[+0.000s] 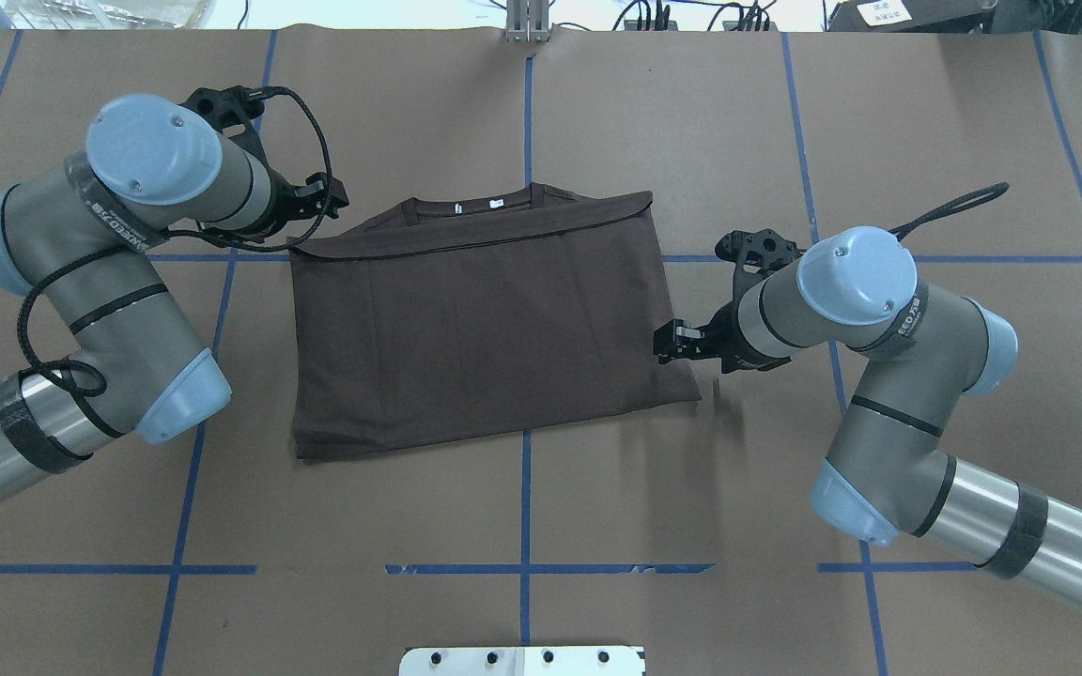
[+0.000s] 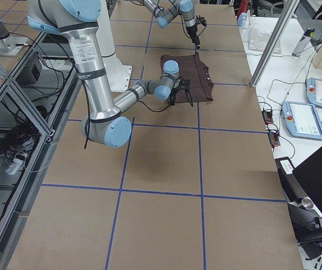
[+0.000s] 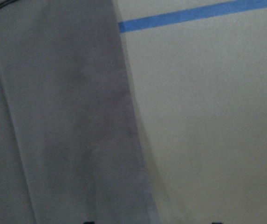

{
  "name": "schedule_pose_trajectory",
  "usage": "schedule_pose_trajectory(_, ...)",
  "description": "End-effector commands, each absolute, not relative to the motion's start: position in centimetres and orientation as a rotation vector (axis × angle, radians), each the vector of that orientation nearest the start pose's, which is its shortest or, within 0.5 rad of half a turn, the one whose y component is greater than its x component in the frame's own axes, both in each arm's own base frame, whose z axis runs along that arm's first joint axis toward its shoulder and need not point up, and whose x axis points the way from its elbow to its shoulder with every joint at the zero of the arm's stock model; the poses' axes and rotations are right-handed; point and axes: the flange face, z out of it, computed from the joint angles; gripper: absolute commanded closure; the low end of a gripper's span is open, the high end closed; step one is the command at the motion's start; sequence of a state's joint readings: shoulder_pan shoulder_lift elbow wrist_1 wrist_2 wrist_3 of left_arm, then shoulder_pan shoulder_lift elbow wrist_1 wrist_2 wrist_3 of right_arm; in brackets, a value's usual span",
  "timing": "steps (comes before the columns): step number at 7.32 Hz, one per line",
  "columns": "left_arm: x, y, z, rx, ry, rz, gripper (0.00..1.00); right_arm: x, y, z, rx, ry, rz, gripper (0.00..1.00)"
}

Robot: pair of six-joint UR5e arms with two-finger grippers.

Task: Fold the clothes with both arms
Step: 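Move the right gripper to the folded shirt's near corner and grasp it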

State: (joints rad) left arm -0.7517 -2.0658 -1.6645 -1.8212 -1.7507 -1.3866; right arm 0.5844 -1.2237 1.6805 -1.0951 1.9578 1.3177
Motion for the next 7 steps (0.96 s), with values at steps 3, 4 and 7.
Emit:
schedule_pose_trajectory(3, 40.55, -53.70, 30.22, 0.234, 0.843, -0.454, 0.00, -48.14, -41.44, 36.22, 0.027, -0.994, 0.094, 0.63)
schedule_pose_trajectory(4, 40.45, -53.60, 29.96, 0.236, 0.847, -0.453, 0.00, -48.27, -41.29, 36.39, 0.025, -0.992, 0.090, 0.76)
schedule_pose_trajectory(7, 40.42, -53.57, 29.89, 0.237, 0.849, -0.453, 0.00, -47.99, -41.15, 36.89, 0.018, -0.987, 0.084, 1.00)
